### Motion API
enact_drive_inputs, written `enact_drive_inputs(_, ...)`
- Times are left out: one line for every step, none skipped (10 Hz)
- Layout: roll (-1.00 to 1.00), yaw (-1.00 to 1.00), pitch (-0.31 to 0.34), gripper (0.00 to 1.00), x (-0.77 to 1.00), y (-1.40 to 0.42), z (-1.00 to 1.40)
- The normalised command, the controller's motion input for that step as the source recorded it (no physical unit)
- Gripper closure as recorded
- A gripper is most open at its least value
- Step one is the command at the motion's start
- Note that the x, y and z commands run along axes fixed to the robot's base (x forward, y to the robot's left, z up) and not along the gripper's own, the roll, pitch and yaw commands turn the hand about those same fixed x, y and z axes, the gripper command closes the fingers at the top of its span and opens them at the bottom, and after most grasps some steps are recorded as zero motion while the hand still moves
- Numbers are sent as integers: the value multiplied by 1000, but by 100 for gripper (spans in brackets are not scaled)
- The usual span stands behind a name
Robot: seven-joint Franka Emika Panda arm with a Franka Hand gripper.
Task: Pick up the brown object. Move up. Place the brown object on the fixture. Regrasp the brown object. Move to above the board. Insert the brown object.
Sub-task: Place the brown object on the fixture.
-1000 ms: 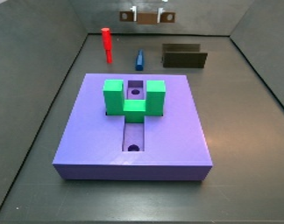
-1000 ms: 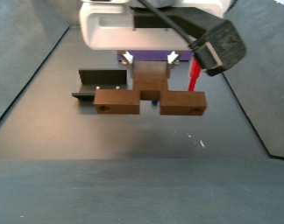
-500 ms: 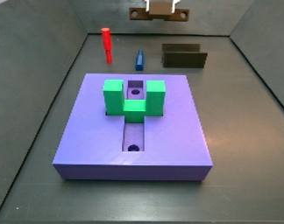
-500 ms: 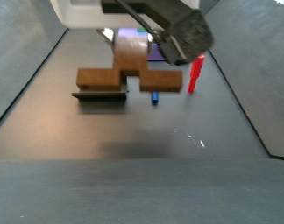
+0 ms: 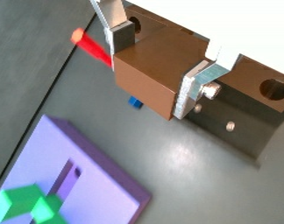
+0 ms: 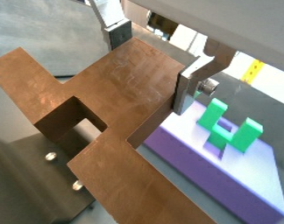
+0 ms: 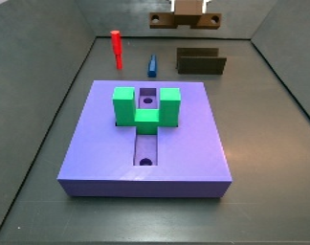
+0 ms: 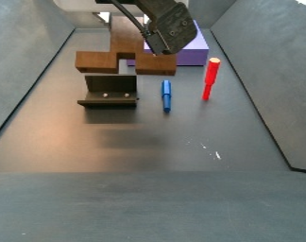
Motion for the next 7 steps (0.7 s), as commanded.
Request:
enact_drive_inputs(-520, 0, 103, 100, 971, -209, 0)
enact_drive_inputs(-589, 3, 20, 100, 911, -154, 0)
enact_drive_inputs(-631, 0, 0, 100, 897, -117, 0)
enact_drive_inputs(-531, 0, -37, 100, 909, -9, 0)
enact_drive_inputs(-37, 0, -89, 100, 1000, -117, 40)
enact_drive_inputs(149, 0, -274, 100, 1000, -183, 71)
enact_drive_inputs(280, 0, -414, 100, 1000, -100, 114)
